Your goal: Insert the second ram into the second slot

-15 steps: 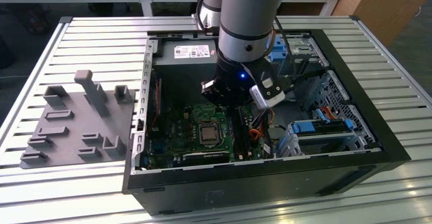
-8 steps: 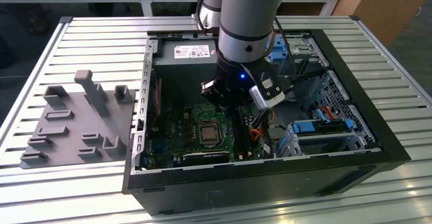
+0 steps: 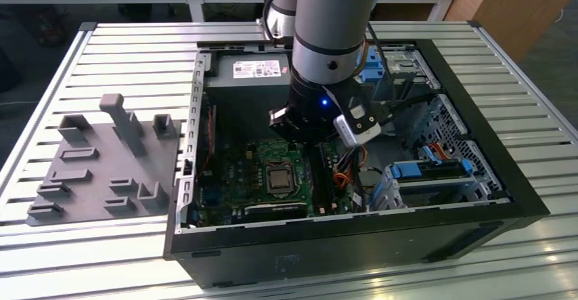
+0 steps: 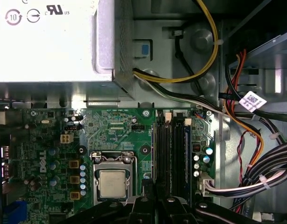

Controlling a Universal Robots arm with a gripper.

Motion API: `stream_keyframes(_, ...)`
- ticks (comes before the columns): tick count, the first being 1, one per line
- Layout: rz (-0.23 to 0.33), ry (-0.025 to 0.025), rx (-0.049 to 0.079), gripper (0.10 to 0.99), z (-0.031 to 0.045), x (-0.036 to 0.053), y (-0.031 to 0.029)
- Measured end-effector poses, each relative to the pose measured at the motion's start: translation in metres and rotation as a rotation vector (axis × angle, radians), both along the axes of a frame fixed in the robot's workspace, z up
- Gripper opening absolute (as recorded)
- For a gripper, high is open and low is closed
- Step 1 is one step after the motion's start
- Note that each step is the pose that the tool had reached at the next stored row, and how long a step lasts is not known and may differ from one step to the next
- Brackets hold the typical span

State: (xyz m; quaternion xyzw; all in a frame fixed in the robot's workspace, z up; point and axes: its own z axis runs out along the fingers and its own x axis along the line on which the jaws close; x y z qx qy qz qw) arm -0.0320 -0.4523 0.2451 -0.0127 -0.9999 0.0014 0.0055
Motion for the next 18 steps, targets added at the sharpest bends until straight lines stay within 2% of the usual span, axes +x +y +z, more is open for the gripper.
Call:
stream_keyframes(2, 0.000, 0.0079, 0.000, 0.137, -0.0006, 0.0017, -0.0006)
stream_keyframes(4, 0.000, 0.0117, 0.000, 0.137, -0.0010, 0.0050, -0.0012)
stream_keyframes(18, 0.005, 0.0123, 0.000, 0.137, -0.0077, 0.0104, -0.0037)
